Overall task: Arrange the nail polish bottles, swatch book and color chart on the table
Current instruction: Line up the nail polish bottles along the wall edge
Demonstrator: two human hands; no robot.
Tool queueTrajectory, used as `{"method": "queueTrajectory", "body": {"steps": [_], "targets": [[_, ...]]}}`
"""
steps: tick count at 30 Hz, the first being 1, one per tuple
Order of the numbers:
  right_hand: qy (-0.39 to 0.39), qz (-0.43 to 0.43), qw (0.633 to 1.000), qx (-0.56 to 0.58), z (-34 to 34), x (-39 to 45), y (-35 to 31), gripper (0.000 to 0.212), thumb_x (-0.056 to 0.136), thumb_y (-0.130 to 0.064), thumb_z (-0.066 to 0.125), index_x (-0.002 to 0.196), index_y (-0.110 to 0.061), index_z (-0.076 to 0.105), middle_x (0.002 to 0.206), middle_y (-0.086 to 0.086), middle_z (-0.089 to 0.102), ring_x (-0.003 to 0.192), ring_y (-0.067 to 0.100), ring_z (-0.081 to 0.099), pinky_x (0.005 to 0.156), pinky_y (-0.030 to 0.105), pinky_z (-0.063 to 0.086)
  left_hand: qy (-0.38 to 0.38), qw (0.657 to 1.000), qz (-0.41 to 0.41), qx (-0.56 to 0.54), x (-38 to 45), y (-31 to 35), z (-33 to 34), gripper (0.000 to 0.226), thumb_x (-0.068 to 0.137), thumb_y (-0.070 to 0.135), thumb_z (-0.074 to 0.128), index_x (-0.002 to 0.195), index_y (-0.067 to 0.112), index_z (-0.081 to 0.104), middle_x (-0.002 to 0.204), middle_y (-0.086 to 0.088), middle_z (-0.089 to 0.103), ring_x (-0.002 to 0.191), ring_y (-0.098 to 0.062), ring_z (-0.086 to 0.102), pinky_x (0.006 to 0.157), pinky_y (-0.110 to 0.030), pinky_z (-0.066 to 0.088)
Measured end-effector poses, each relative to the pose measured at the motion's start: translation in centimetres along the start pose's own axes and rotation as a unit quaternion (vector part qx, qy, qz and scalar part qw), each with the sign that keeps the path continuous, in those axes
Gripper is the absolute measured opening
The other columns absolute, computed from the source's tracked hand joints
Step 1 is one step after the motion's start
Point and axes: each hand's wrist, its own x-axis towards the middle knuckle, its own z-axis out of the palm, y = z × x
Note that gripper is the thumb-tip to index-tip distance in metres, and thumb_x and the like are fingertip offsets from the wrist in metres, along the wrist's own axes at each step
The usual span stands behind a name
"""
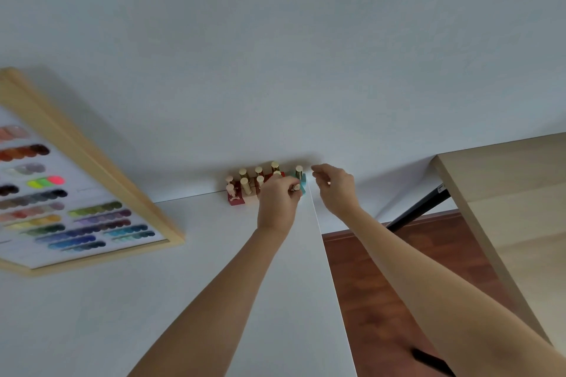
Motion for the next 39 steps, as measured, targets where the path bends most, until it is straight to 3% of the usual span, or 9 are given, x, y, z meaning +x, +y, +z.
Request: {"method": "queueTrajectory", "body": {"steps": [4, 7, 11, 15, 20, 29, 32, 34, 39], "targets": [[-0.068, 0.016, 0.998, -0.009, 0.8, -1.2, 1.1, 0.056, 0.076, -0.004, 0.071, 0.129, -0.008, 0.052, 0.113, 0.007, 0.063, 0.098, 0.017, 0.06, 0.082, 0.021, 0.047, -0.002, 1.0, 0.025, -0.007, -0.6, 0.0, -0.1, 0.032, 0.083, 0.001, 0.066, 0.115, 0.003, 0.065, 0.103, -0.013, 0.067, 0.093, -0.023, 0.065, 0.084, -0.033, 0.056], [-0.066, 0.029, 0.997, -0.017, 1.8, -1.5, 1.1, 0.069, 0.072, -0.015, 0.079, 0.132, -0.008, 0.047, 0.113, 0.005, 0.06, 0.086, 0.013, 0.056, 0.079, 0.023, 0.046, 0.071, 0.996, 0.046, -0.021, -2.5, -1.0, -0.9, 0.028, 0.081, 0.004, 0.069, 0.107, 0.009, 0.064, 0.101, -0.004, 0.064, 0.084, -0.014, 0.062, 0.07, -0.029, 0.057], [-0.044, 0.031, 0.998, -0.023, 3.0, -1.3, 0.7, 0.051, 0.075, -0.013, 0.075, 0.122, -0.007, 0.056, 0.107, 0.007, 0.066, 0.082, 0.016, 0.061, 0.077, 0.021, 0.045, 0.209, 0.972, -0.084, -0.071, -4.3, -4.6, -2.3, 0.049, 0.07, 0.002, 0.077, 0.111, 0.007, 0.05, 0.109, -0.003, 0.049, 0.094, -0.024, 0.054, 0.077, -0.039, 0.053], [-0.014, 0.016, 0.999, -0.032, 3.8, -1.1, 0.2, 0.017, 0.081, -0.007, 0.066, 0.098, -0.006, 0.065, 0.091, 0.008, 0.071, 0.075, 0.017, 0.06, 0.056, 0.007, 0.035, 0.139, 0.959, -0.239, -0.063, -2.9, -7.7, -3.7, 0.068, 0.072, 0.003, 0.078, 0.13, 0.002, 0.044, 0.127, -0.019, 0.046, 0.108, -0.031, 0.054, 0.092, -0.045, 0.051], [-0.01, 0.007, 0.999, -0.051, 4.6, -0.6, -0.7, 0.009, 0.083, -0.002, 0.06, 0.091, -0.003, 0.065, 0.083, 0.011, 0.07, 0.069, 0.018, 0.054, 0.062, 0.022, 0.039, 0.094, 0.966, -0.234, -0.061, -0.9, -8.7, -3.9, 0.032, 0.076, -0.003, 0.07, 0.107, 0.003, 0.065, 0.106, -0.018, 0.063, 0.092, -0.027, 0.067, 0.08, -0.023, 0.049], [-0.014, 0.006, 0.998, -0.059, 4.8, -0.4, -0.8, 0.012, 0.084, 0.001, 0.058, 0.092, -0.003, 0.066, 0.083, 0.012, 0.07, 0.069, 0.019, 0.055, 0.063, 0.025, 0.042, 0.101, 0.967, -0.234, -0.027, -0.3, -9.5, -3.5, 0.009, 0.075, 0.0, 0.067, 0.085, 0.001, 0.068, 0.088, -0.02, 0.068, 0.081, -0.03, 0.064, 0.075, -0.03, 0.046], [-0.022, 0.012, 0.998, -0.062, 4.5, -0.6, -1.0, 0.015, 0.083, 0.001, 0.06, 0.097, -0.003, 0.065, 0.087, 0.01, 0.069, 0.074, 0.019, 0.056, 0.066, 0.024, 0.042, 0.079, 0.966, -0.243, -0.03, -0.3, -9.4, -3.9, 0.017, 0.075, 0.002, 0.07, 0.092, 0.002, 0.067, 0.094, -0.02, 0.067, 0.087, -0.03, 0.063, 0.078, -0.031, 0.047], [-0.027, 0.026, 0.997, -0.069, 4.2, -1.1, -1.1, 0.018, 0.083, -0.001, 0.062, 0.101, -0.002, 0.063, 0.09, 0.009, 0.065, 0.08, 0.021, 0.056, 0.07, 0.025, 0.042, 0.065, 0.963, -0.261, -0.023, -0.7, -9.1, -4.4, 0.032, 0.075, 0.004, 0.073, 0.105, 0.002, 0.063, 0.108, -0.02, 0.062, 0.1, -0.032, 0.06, 0.089, -0.036, 0.048], [-0.037, 0.073, 0.995, -0.052, 2.8, -4.1, -1.4, 0.038, 0.083, 0.0, 0.063, 0.121, -0.001, 0.055, 0.112, 0.015, 0.062, 0.09, 0.02, 0.056, 0.075, 0.026, 0.044, 0.038, 0.958, -0.283, -0.012, -3.8, -7.7, -6.5, 0.061, 0.082, 0.008, 0.069, 0.136, 0.0, 0.042, 0.134, -0.021, 0.048, 0.125, -0.034, 0.048, 0.106, -0.038, 0.038]]}}
